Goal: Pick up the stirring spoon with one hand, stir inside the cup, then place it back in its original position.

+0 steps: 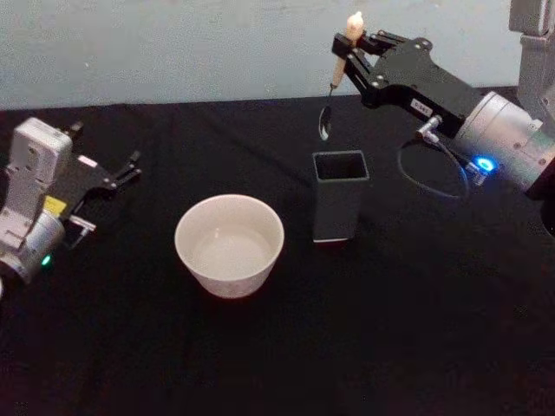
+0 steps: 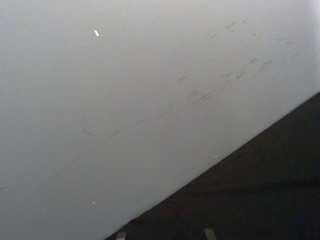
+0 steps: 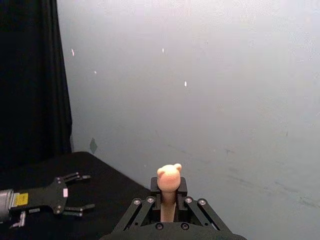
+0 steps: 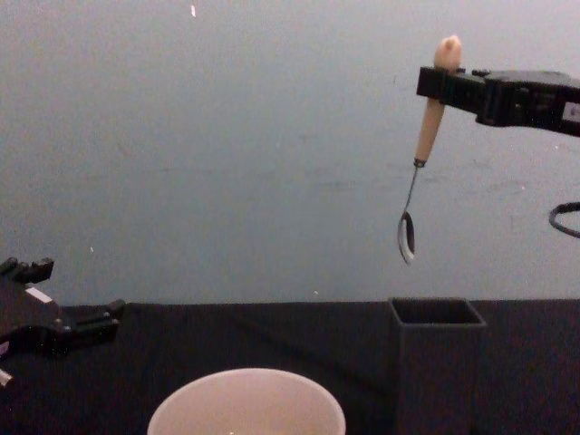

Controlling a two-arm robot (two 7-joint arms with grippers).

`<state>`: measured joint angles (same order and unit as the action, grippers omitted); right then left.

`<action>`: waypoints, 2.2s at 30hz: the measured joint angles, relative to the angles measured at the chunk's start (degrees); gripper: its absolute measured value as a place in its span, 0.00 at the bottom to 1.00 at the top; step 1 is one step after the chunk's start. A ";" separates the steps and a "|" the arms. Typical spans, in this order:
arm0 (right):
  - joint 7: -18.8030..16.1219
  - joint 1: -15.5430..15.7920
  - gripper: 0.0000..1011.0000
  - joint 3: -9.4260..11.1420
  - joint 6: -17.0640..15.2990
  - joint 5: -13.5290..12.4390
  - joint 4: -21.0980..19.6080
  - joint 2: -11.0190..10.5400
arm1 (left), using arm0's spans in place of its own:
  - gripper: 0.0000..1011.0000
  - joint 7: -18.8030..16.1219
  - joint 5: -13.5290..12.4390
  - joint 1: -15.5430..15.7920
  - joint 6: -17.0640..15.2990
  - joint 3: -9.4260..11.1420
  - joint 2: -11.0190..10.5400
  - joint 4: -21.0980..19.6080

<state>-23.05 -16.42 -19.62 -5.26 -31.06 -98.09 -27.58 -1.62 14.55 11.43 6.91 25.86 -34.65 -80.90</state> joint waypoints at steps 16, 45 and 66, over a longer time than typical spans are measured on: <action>-1.42 -0.96 0.17 -3.81 4.08 1.92 2.44 3.31 | 0.99 0.00 0.00 0.00 0.00 0.00 0.00 0.00; -8.13 2.55 0.17 -10.11 9.79 3.73 6.34 5.28 | 0.99 0.00 0.00 0.00 0.00 0.00 0.00 0.00; -9.03 2.55 0.17 -11.51 10.55 5.64 9.83 5.52 | 0.99 0.00 0.00 0.00 0.00 0.00 0.00 0.00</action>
<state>-32.08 -13.87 -31.13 5.29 -25.42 -88.26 -22.06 -1.62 14.55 11.43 6.91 25.86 -34.65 -80.90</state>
